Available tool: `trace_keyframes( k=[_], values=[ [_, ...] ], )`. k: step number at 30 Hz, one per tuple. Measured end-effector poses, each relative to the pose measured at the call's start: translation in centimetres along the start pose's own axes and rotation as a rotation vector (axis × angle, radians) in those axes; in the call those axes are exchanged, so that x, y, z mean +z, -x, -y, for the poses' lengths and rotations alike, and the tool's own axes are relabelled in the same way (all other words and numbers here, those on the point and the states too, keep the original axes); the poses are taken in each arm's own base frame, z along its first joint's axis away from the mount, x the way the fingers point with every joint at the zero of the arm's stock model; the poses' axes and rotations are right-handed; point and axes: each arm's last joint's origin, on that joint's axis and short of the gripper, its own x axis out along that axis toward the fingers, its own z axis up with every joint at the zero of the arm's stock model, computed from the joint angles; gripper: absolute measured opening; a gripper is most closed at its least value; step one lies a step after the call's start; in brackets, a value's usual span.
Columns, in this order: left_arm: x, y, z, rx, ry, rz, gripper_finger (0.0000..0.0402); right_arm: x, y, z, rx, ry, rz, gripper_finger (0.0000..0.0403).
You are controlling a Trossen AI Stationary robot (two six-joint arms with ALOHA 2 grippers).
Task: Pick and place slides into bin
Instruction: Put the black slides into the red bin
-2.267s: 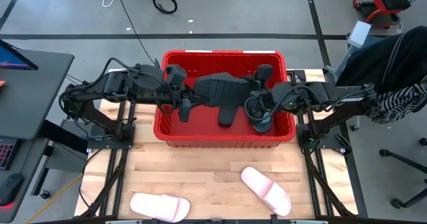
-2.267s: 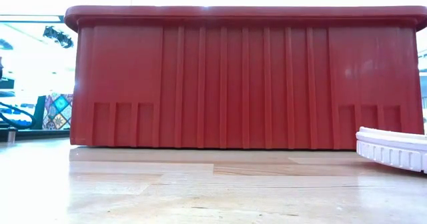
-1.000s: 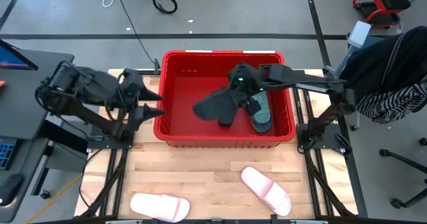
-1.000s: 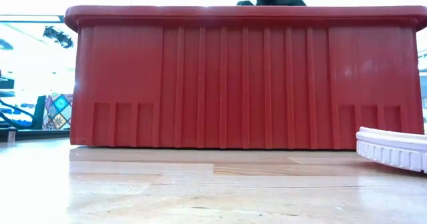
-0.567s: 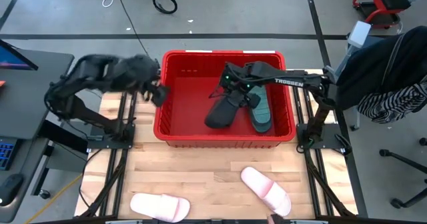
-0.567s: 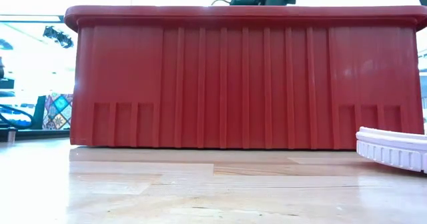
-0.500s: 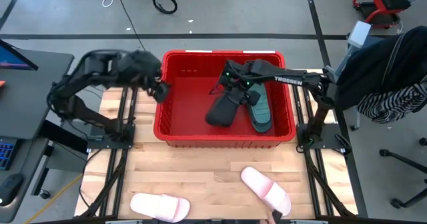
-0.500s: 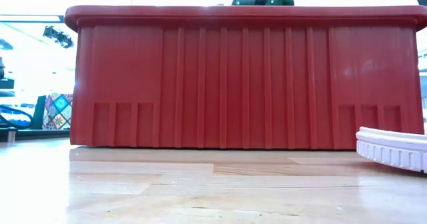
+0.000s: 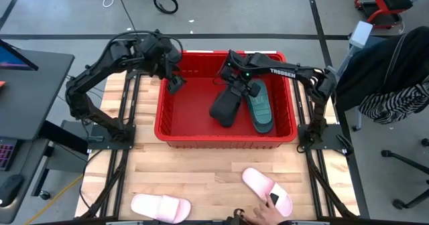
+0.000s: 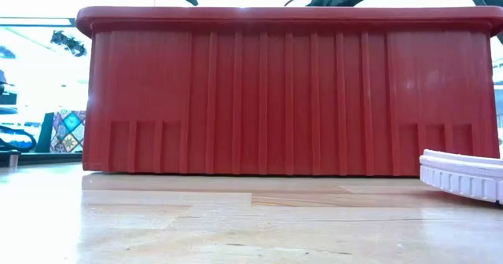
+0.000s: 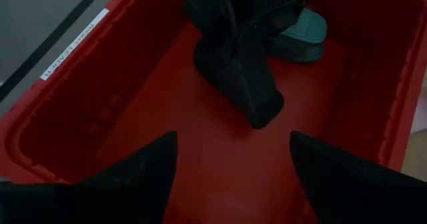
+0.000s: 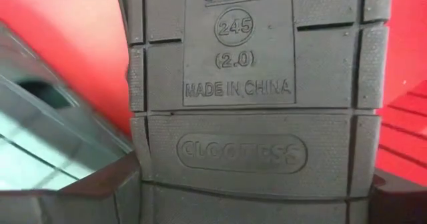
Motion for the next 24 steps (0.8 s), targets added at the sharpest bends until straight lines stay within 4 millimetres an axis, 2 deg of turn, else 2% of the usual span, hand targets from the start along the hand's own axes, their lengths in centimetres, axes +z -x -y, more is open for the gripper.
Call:
trace_keyframes(
  k=[12,24],
  values=[
    [-0.3,0.1,1.5,-0.084,-0.032,-0.016,0.0291,1.7,-0.2,-1.9,0.099,-0.042,0.096,0.0314],
    [0.1,0.1,2.3,-0.113,-0.007,0.027,0.0291,0.3,-2.2,-3.0,0.11,-0.065,0.049,0.0318]
  ],
)
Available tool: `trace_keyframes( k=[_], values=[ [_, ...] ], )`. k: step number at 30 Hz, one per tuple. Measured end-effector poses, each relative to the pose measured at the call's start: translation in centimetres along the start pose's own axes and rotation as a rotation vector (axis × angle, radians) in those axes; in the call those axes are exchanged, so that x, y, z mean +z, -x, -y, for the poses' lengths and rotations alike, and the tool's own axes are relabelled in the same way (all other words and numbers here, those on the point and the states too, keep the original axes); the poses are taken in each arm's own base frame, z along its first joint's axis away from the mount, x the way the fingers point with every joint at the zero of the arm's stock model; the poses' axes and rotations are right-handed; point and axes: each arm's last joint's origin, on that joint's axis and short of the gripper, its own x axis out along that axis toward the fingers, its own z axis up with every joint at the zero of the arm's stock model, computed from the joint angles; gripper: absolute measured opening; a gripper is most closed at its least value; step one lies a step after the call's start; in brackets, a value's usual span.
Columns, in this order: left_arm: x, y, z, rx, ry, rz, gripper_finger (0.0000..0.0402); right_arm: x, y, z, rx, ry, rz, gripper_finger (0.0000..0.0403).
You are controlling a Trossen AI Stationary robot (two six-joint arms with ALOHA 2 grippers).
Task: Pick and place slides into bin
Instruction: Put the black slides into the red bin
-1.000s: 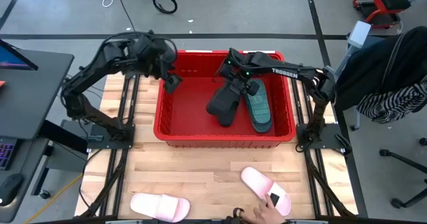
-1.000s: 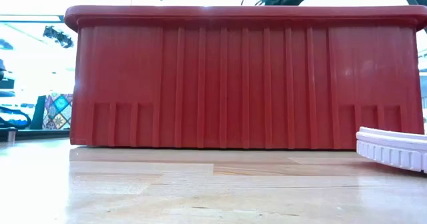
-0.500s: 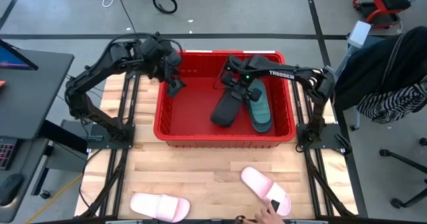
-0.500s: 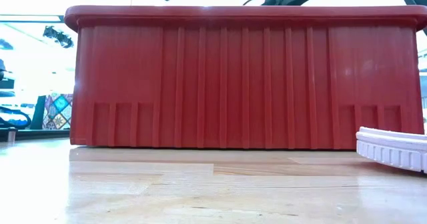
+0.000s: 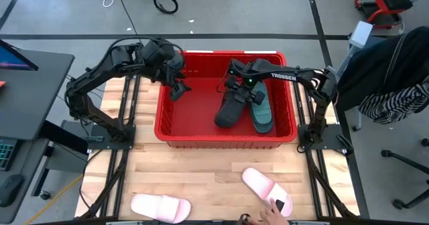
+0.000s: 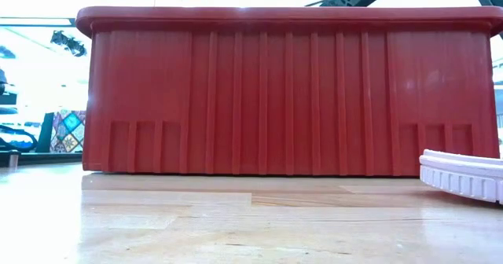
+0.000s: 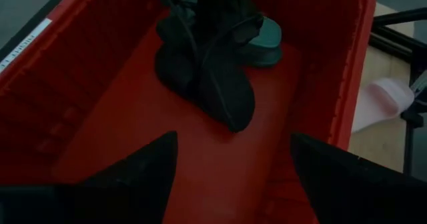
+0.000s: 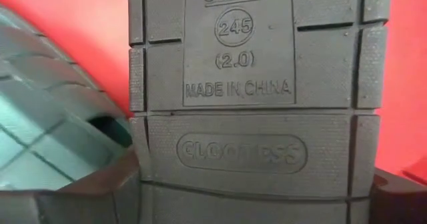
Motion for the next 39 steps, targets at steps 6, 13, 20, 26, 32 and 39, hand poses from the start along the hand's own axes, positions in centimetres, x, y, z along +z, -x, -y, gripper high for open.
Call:
trace_keyframes(
  k=[6,13,20,26,32,39],
  values=[
    [0.1,0.0,0.0,0.0,0.019,0.013,0.0291,-0.4,0.1,0.4,-0.038,-0.014,-0.019,0.0344],
    [0.2,0.0,0.0,0.0,0.025,0.017,0.0291,-1.1,0.2,0.6,-0.067,-0.071,-0.037,0.0375],
    [0.3,0.0,0.0,-0.004,0.025,0.035,0.0291,-1.1,0.2,0.8,-0.084,-0.086,-0.044,0.0398],
    [0.3,0.0,0.0,-0.004,0.025,0.036,0.0291,-1.1,0.2,0.8,-0.087,-0.133,-0.03,0.0398],
    [0.3,0.0,0.0,-0.004,0.025,0.036,0.0291,-0.9,0.2,0.9,-0.098,-0.198,-0.018,0.0399],
    [0.3,0.0,0.0,-0.003,0.025,0.031,0.0291,0.2,1.6,0.7,-0.143,-0.238,-0.016,0.04]
  ],
)
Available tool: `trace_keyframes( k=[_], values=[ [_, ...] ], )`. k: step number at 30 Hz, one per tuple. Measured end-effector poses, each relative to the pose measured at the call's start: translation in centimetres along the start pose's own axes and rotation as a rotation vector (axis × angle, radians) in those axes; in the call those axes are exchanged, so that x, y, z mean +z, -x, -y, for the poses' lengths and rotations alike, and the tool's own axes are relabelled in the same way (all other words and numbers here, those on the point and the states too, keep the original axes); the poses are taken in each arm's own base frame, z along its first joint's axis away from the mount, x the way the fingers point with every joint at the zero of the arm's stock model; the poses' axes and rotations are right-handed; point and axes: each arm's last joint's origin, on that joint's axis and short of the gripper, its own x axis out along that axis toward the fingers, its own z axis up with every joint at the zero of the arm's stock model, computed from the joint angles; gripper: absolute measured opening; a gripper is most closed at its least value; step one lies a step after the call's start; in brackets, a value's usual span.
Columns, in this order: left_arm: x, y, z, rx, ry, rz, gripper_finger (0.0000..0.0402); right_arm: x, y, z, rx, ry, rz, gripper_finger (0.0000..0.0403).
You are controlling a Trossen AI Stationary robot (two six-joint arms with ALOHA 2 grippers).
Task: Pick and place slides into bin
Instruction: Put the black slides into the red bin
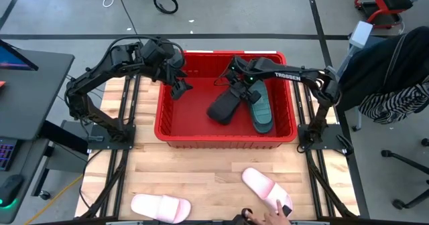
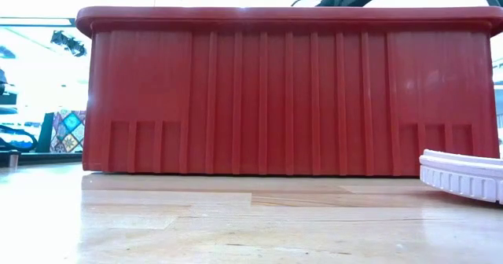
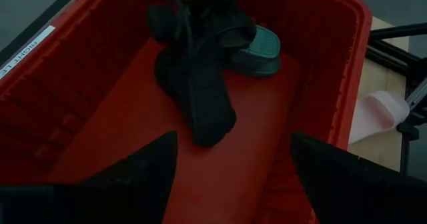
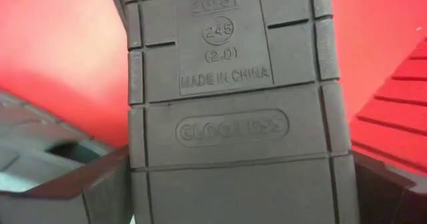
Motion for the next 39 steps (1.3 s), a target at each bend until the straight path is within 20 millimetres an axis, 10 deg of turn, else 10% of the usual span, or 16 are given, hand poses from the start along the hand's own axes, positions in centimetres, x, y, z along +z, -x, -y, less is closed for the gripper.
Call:
trace_keyframes(
  k=[14,39],
  values=[
    [0.1,-1.0,0.0,0.005,-0.019,-0.023,0.0291,-0.1,-0.7,-0.2,0.044,-0.016,-0.002,0.04],
    [-6.4,-20.0,-2.9,-0.081,-0.245,-0.035,0.0189,0.0,-0.7,0.1,0.016,-0.061,0.011,0.0399]
  ],
)
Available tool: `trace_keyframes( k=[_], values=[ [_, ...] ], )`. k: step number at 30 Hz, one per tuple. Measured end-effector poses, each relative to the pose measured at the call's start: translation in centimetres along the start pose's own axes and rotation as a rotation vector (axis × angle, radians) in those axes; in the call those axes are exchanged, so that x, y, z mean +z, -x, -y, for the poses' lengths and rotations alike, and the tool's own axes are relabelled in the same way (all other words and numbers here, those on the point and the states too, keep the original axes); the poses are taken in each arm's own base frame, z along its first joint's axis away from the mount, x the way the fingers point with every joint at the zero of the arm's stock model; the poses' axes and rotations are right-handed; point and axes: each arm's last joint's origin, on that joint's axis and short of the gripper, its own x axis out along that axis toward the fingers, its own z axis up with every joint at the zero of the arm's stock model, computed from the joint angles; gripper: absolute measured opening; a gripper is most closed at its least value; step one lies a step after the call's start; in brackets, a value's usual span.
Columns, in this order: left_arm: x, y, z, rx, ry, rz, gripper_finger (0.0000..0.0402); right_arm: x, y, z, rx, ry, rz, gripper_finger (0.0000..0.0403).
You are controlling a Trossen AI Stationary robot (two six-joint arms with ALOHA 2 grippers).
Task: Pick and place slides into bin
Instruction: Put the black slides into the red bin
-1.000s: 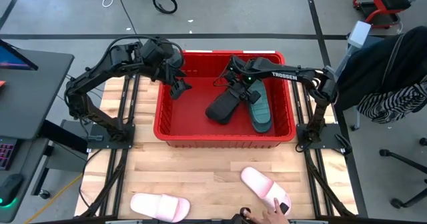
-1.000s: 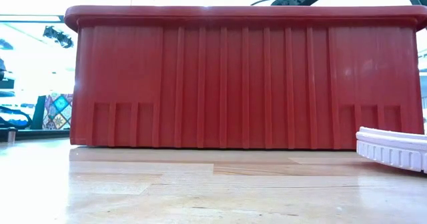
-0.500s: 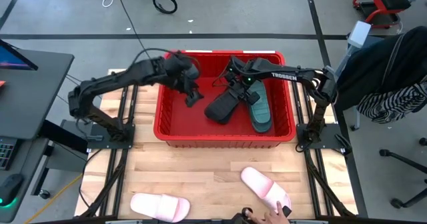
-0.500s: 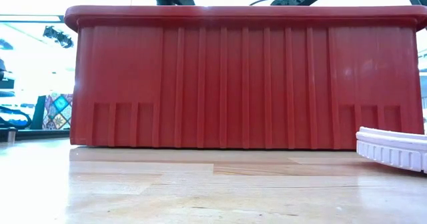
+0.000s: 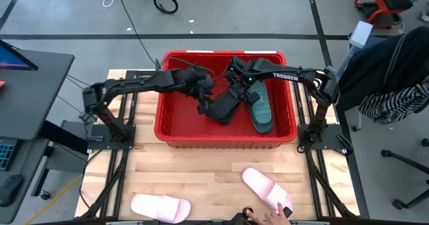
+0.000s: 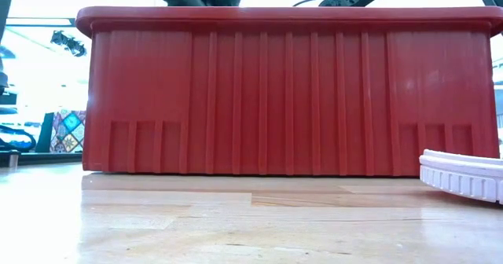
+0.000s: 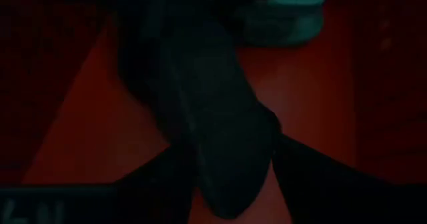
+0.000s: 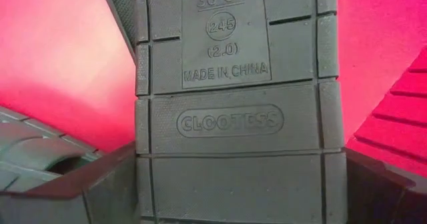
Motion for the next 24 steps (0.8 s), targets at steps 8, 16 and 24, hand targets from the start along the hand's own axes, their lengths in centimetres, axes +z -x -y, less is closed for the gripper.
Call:
trace_keyframes(
  k=[8,16,24],
  values=[
    [-0.8,-4.7,-0.5,0.01,-0.081,-0.02,0.0115,0.0,0.0,0.0,-0.004,0.017,0.001,0.0399],
    [-1.7,-7.5,-0.9,0.048,-0.067,-0.04,0.0087,0.1,0.0,0.0,-0.001,0.028,0.005,0.0399],
    [-2.3,-8.5,-1.1,0.075,-0.043,-0.071,0.0086,0.4,0.5,0.0,-0.015,0.036,0.004,0.0399]
  ],
)
